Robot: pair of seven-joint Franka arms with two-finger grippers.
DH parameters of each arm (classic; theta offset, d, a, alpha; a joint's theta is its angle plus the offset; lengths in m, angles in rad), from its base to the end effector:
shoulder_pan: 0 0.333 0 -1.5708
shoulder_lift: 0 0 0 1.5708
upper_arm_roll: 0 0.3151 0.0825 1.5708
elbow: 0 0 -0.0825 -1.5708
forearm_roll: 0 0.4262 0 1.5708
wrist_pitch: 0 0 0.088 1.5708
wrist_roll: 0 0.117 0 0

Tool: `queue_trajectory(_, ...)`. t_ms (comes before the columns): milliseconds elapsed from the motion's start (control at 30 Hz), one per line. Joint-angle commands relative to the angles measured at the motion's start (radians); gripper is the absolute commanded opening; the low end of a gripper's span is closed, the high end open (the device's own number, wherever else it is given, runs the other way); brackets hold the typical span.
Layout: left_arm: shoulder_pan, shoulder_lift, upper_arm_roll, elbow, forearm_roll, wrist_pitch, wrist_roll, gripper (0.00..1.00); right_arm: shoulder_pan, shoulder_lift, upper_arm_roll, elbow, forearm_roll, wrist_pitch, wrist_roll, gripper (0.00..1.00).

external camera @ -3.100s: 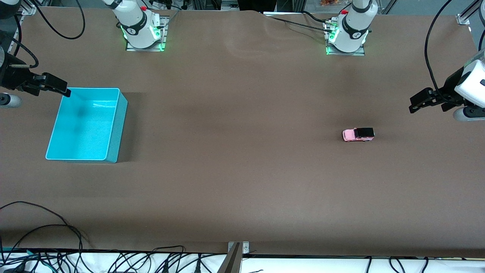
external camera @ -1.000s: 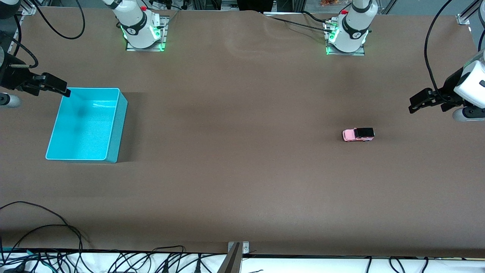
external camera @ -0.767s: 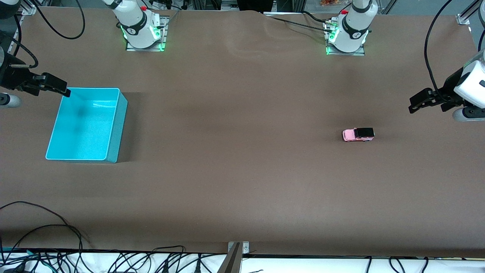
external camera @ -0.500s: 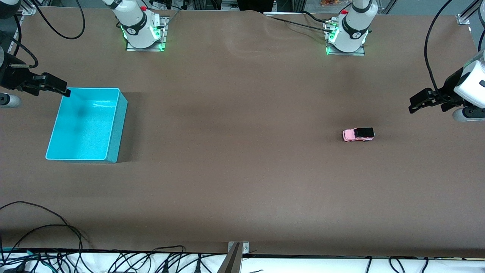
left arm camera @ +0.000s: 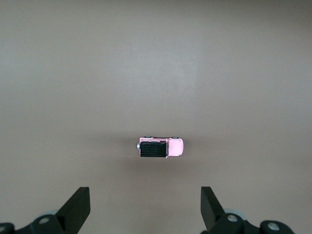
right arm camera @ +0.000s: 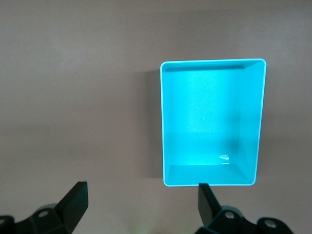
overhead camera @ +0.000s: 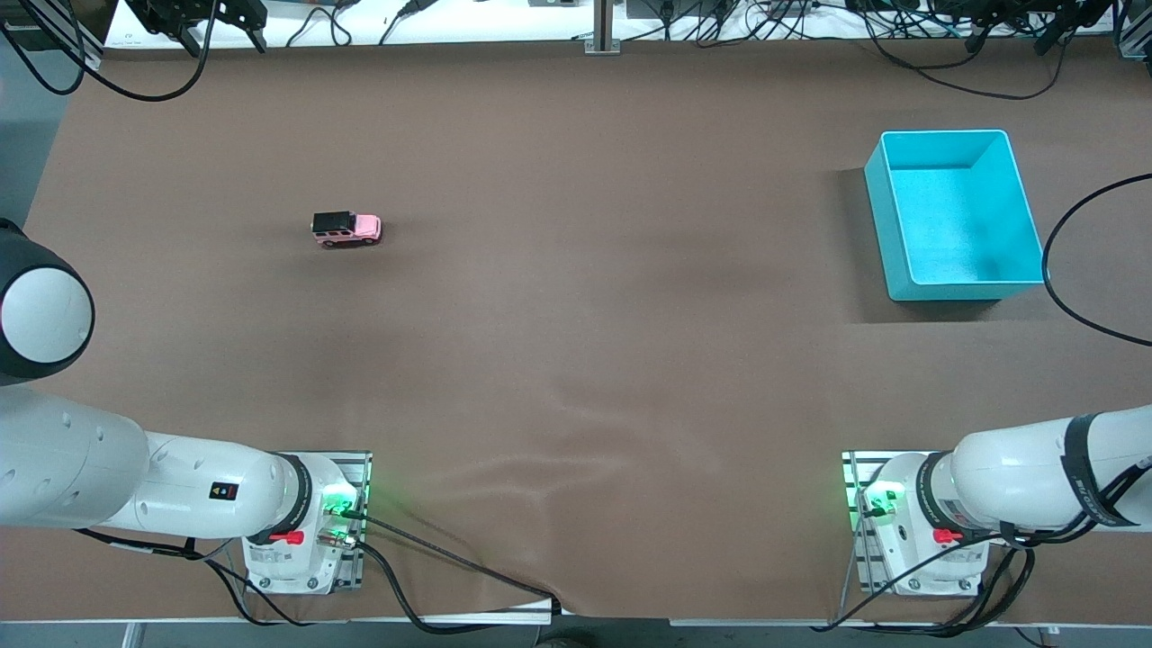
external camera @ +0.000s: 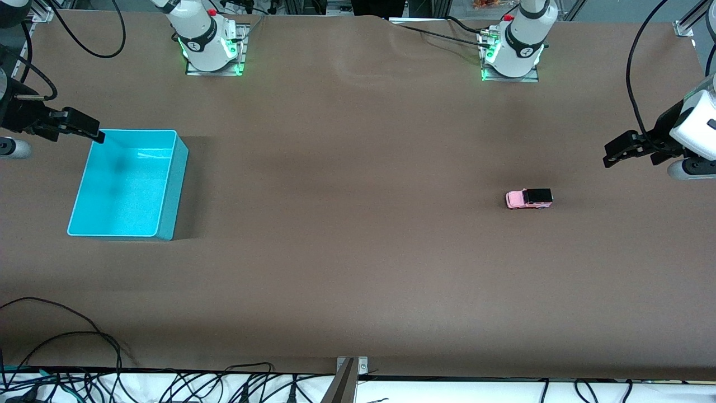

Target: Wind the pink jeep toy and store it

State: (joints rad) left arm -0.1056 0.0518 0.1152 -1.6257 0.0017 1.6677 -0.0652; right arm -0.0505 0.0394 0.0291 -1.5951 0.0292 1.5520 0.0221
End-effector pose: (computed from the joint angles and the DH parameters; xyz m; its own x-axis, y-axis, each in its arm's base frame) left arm 0.6180 0.0047 0.5624 0.9972 0.0745 -0.0089 0.0744 -0.9972 -0.0082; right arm 0.6034 -0.0097 0.5760 0.9956 -0.0428 -0.0830 -0.0453 -0.9986 -0.0285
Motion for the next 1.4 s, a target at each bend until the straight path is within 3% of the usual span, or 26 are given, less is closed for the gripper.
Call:
queue_trajectory(0,0.001,0.0,0.006,0.003,-0.025,-0.009,0.013,1.0,-0.003,-0.003,-0.002,0.023,0.003,-0.036,-0.002,1.0)
queue_trajectory(1133,0.009,0.01,0.008,0.0,-0.022,-0.017,-0.054,1.0,-0.003,-0.001,-0.012,0.026,-0.002,-0.027,0.004,1.0)
queue_trajectory(1367,0.006,0.029,0.008,-0.002,-0.022,-0.023,-0.29,1.0,-0.003,-0.001,-0.012,0.026,-0.002,-0.024,0.004,1.0)
